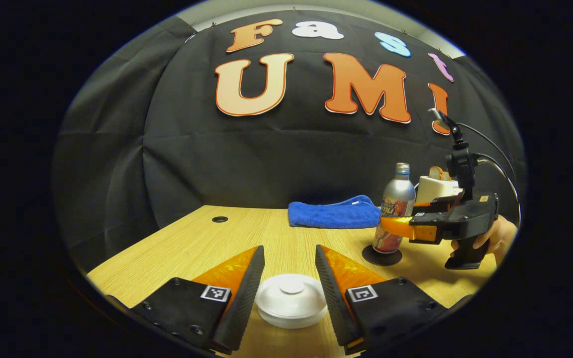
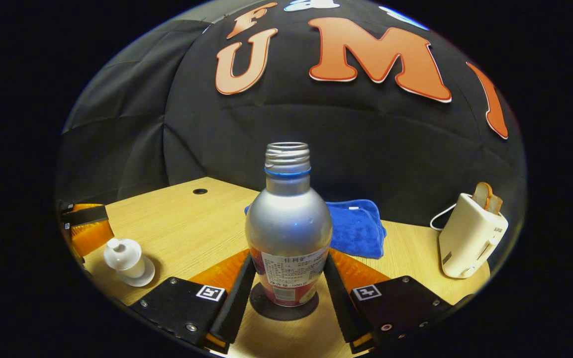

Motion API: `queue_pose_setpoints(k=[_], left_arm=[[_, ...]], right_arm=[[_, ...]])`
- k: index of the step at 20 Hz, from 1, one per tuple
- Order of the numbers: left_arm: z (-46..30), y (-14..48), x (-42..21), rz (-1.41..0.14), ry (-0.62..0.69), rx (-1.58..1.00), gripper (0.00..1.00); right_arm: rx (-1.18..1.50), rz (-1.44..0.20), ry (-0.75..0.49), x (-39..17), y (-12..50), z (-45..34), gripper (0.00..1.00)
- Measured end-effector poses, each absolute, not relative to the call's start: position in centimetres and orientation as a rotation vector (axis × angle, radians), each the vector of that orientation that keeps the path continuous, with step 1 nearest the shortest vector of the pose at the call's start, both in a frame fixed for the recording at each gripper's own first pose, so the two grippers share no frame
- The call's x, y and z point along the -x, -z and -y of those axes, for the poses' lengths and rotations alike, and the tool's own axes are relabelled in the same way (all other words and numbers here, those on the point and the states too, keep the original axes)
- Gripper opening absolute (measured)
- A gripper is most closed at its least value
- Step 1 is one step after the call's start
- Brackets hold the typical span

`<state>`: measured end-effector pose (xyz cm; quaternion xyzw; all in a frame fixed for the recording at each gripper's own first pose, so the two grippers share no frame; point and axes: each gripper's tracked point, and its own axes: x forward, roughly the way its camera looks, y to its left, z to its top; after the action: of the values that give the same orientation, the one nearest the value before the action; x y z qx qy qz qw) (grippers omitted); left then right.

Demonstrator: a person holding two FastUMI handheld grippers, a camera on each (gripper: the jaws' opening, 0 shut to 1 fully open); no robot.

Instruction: Open the teacup lid with one hand, grasp the water bottle and pour water into the teacup with the other hand; after pouring, place the water bottle on the coaster and then close the teacup lid.

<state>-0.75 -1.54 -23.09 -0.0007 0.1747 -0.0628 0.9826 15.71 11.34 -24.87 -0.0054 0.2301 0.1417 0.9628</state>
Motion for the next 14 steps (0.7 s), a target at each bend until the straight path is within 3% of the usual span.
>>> queue_pose_setpoints(k=[5,6,8,9,11,12,13,14], left_arm=[[1.4,22.8,0.9,-0.343,0.119,0.002,0.67],[1.4,22.7,0.9,-0.342,0.116,0.002,0.71],[1.4,22.5,0.8,-0.336,0.113,0.007,0.68],[1.6,22.4,0.8,-0.333,0.113,0.009,0.77],[2.0,22.0,0.6,-0.329,0.111,0.016,0.75],[2.2,21.8,0.6,-0.324,0.111,0.020,0.82],[2.3,21.5,0.6,-0.319,0.107,0.023,0.80],[2.5,21.1,0.5,-0.315,0.104,0.026,0.84]], right_arm=[[-0.029,-0.494,-0.282,-15.7,26.4,-11.3,0.79],[-0.041,-0.500,-0.279,-15.7,26.3,-11.3,0.75],[-0.060,-0.517,-0.271,-15.8,26.5,-11.0,0.80],[-0.069,-0.530,-0.262,-15.6,26.7,-10.9,0.81],[-0.091,-0.544,-0.262,-15.2,26.7,-10.8,0.83],[-0.099,-0.543,-0.266,-15.1,26.4,-10.9,0.84],[-0.102,-0.540,-0.269,-14.7,26.0,-10.8,0.86],[-0.099,-0.535,-0.269,-14.5,25.6,-10.6,0.89]])
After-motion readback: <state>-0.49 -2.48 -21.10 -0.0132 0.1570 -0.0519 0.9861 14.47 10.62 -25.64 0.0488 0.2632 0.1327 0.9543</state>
